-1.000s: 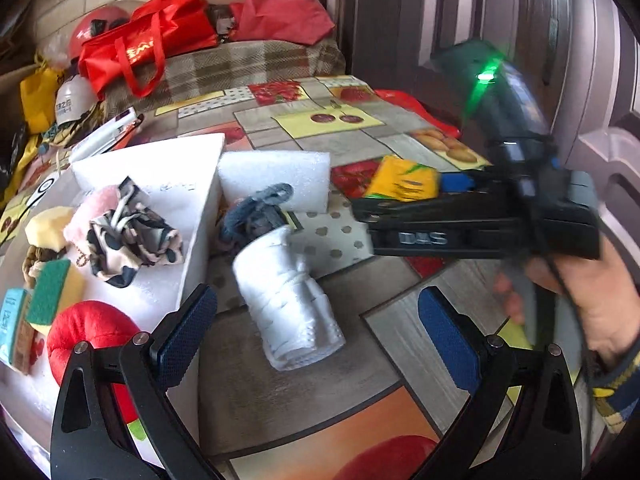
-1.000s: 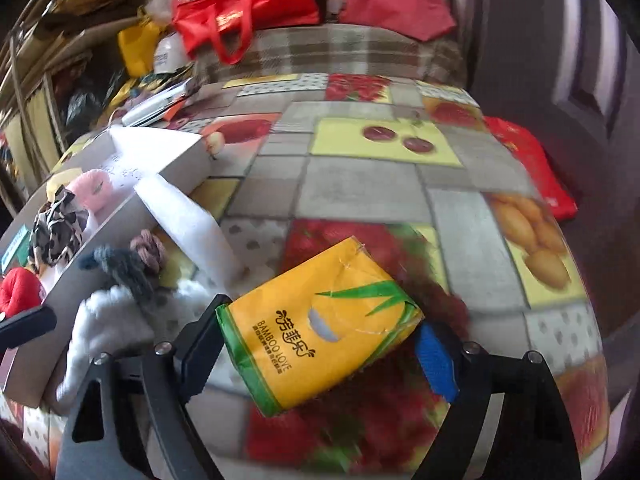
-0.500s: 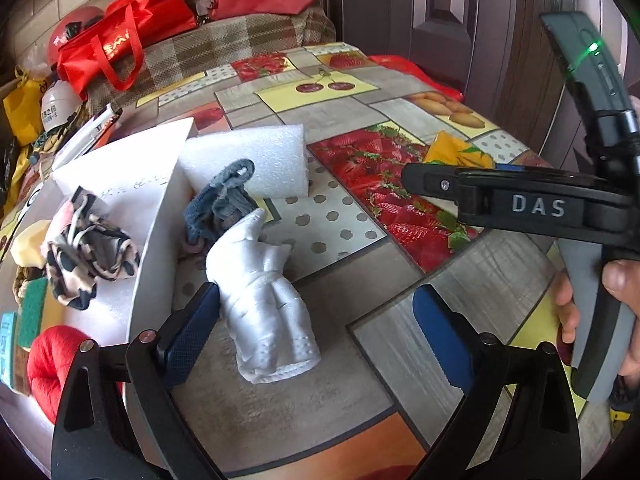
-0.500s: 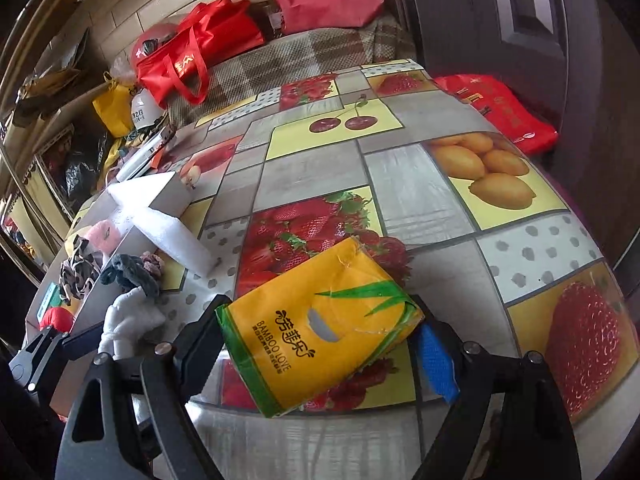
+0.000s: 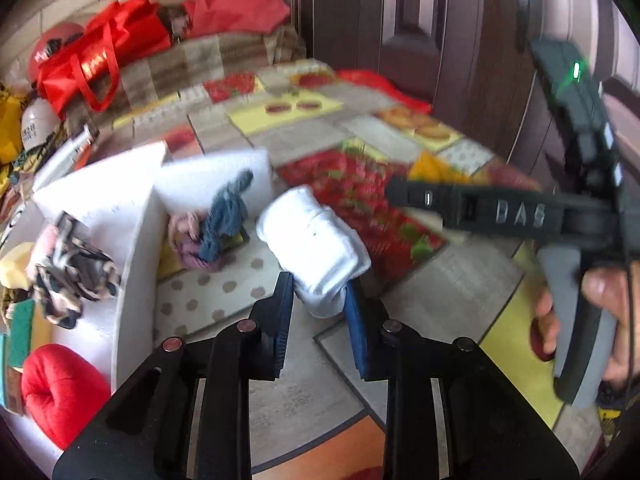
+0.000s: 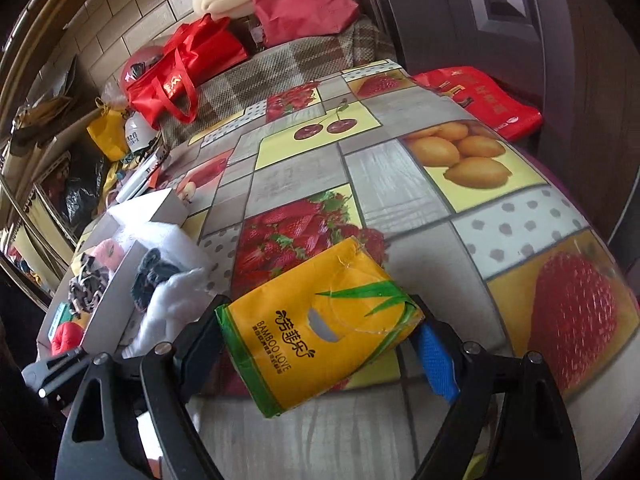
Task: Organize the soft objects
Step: 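Carry the tissue pack in the right tool while the left tool carries the white sock over the box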
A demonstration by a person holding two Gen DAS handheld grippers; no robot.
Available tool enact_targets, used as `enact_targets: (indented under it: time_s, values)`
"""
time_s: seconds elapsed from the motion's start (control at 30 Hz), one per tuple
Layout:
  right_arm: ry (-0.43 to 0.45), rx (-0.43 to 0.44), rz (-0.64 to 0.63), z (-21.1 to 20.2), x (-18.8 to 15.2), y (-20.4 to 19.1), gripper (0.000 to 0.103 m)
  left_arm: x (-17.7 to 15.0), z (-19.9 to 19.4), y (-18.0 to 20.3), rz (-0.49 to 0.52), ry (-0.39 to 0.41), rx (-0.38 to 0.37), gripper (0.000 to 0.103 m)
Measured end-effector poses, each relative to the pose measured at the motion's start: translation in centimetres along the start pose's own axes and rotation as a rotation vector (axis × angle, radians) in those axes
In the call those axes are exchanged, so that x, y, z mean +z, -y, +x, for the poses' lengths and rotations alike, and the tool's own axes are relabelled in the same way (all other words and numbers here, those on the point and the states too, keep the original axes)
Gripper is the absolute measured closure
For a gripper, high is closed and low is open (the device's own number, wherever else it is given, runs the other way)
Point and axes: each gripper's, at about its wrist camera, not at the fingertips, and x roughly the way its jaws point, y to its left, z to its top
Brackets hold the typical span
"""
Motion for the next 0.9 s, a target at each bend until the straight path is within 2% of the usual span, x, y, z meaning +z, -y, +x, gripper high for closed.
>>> enact_targets:
  time_s: [0.1, 0.23, 0.37, 0.5, 0.9]
  values:
    - [0.044, 0.013, -0.002, -1.4, -0.9, -0.5, 0.017, -0.2, -2.2, 0.2, 0.006, 0.114, 0.017, 0.078]
    - [0.203, -0.033, -0.083, -4.5, -1.9, -2.4, 0.017, -0.9, -5.0, 1.2, 0.051, 0.257, 0.054, 0.078]
    - [0.336, -0.095, -0.185, -6.5, -2.9, -4.6, 0.017, -1.3, -6.4, 0.9, 0.044, 0.332, 0.064, 0.078]
    - [0.404, -0.14, -0.254, -7.1, -3.6, -6.0, 0.017, -1.5, -7.1, 0.1, 0.006, 0.356, 0.06, 0.078]
    - [0.429, -0.156, -0.24, -7.3, -3.6, -6.2, 0.017, -2.0, -7.5, -0.3, -0.012, 0.36, 0.088, 0.078]
